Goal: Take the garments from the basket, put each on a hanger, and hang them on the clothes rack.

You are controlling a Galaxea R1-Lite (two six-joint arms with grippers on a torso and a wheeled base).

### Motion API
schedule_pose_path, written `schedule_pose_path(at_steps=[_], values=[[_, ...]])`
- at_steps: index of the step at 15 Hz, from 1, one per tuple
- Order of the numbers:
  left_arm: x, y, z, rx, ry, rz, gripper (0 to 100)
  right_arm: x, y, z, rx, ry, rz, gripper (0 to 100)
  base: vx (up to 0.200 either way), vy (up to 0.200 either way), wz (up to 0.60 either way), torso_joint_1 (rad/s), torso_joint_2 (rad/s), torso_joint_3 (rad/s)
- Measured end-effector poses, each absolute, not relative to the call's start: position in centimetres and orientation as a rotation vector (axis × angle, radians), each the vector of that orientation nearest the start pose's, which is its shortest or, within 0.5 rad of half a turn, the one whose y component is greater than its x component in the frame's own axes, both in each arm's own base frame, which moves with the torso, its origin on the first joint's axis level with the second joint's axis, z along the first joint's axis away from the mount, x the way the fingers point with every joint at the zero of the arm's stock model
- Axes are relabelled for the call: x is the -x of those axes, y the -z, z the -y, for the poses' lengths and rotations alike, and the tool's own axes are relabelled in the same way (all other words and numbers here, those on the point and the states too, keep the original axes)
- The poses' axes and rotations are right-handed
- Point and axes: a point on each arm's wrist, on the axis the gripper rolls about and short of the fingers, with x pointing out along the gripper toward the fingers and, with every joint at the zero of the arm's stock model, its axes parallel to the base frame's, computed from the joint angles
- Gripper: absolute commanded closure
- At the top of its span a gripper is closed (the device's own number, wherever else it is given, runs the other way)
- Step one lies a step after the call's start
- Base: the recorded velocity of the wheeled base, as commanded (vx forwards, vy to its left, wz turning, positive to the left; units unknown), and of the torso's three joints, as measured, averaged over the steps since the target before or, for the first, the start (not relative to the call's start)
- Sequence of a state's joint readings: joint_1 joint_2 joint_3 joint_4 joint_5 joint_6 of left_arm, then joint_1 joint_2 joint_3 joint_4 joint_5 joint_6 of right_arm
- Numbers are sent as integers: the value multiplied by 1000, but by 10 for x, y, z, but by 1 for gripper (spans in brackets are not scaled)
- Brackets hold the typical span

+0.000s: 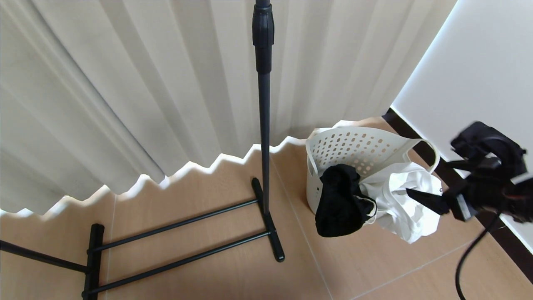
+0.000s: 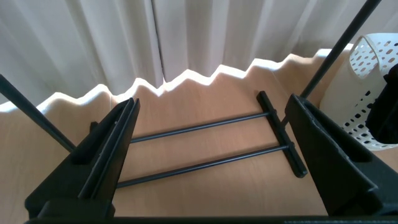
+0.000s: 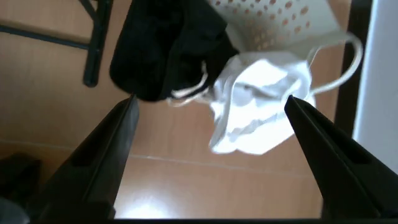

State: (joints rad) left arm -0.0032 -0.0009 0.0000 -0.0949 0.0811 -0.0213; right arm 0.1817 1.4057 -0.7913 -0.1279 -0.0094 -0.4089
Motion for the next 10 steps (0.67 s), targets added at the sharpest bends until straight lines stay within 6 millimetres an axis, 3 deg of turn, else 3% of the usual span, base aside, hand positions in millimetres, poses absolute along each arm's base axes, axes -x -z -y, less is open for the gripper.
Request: schedule_pose_path(at_steps=[2,4,7,10], values=[[23,-85,-2,25,-77,96,0,-277,-227,-59,588,-283,-460,0,0,0,0,0,0,0],[23,-85,-2,25,-77,97,0,-326,-230,-78,765,-296,-491,0,0,0,0,0,0,0],[23,-85,-2,25,-77,96,0,-383,-205,-107,965,-307,-545,0,0,0,0,0,0,0],[23,-85,-2,25,-77,96,0,-415,-174,-128,1021,-308,-584,0,0,0,0,0,0,0]])
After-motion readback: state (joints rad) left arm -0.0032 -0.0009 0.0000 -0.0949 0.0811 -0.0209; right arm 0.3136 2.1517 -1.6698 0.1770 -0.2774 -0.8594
